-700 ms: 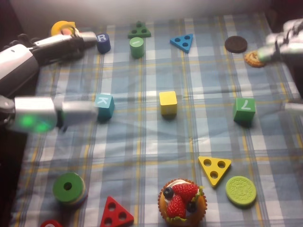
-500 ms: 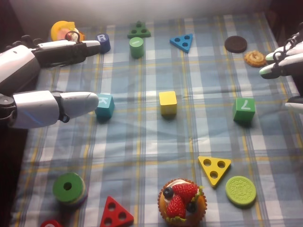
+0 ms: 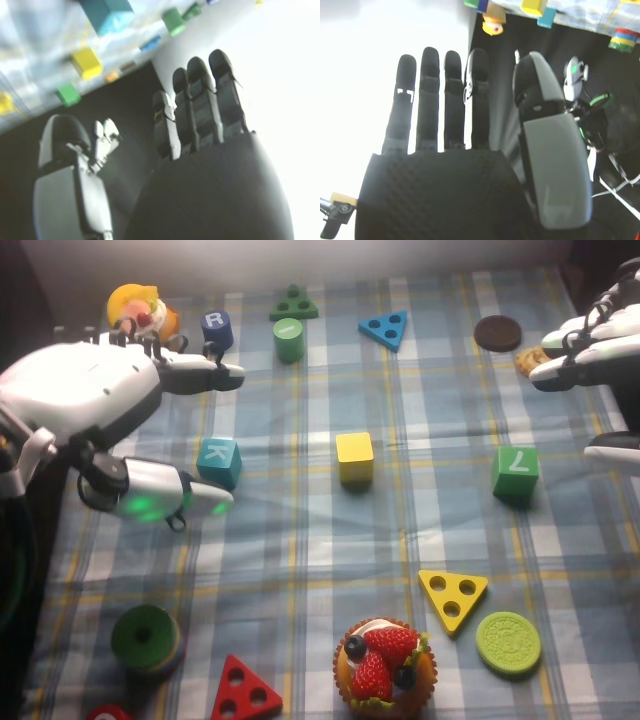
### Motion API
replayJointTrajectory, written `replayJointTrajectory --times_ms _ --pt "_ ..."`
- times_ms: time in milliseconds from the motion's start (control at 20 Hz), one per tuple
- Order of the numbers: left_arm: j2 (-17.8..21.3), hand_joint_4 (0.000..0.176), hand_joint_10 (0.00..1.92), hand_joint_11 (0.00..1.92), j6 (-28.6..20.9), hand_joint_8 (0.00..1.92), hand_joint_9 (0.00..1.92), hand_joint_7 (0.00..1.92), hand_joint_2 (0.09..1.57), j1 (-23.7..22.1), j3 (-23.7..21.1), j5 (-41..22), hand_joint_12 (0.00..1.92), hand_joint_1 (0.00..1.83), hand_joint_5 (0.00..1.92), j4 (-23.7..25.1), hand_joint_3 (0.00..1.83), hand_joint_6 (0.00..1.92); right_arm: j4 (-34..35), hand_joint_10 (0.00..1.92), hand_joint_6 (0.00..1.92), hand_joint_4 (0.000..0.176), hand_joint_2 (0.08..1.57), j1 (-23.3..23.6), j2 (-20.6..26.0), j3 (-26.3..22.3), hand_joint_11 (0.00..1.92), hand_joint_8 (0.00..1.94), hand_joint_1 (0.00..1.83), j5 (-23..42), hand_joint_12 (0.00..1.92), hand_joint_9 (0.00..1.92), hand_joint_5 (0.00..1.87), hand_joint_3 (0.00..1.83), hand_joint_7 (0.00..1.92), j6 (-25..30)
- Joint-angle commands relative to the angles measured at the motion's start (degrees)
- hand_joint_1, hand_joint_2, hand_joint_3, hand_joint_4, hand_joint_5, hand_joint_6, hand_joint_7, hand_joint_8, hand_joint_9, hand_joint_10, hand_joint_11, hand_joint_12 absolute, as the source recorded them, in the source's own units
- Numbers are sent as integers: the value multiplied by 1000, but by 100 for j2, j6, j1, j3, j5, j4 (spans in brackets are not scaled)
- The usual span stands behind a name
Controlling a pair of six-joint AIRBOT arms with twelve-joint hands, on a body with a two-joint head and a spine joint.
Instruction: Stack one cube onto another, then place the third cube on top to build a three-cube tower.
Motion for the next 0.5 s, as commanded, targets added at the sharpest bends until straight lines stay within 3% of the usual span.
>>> replayJointTrajectory --times_ms 0,300,450 --pt "-53 176 1 171 150 2 323 377 920 -125 70 -428 255 791 462 33 0 19 84 12 7 0 1223 84 22 -25 125 10 685 691 1083 563 698 2 612 36" --pt "-526 176 3 145 1289 6 370 492 948 -462 564 198 242 770 639 -680 3 11 64 4 0 0 1233 84 17 -24 109 3 681 687 1079 547 679 6 602 54" --pt "-680 162 2 167 1663 7 392 536 962 -556 749 373 232 788 743 -977 2 16 46 13 0 0 1243 84 15 -23 142 8 663 688 1095 578 669 5 623 71"
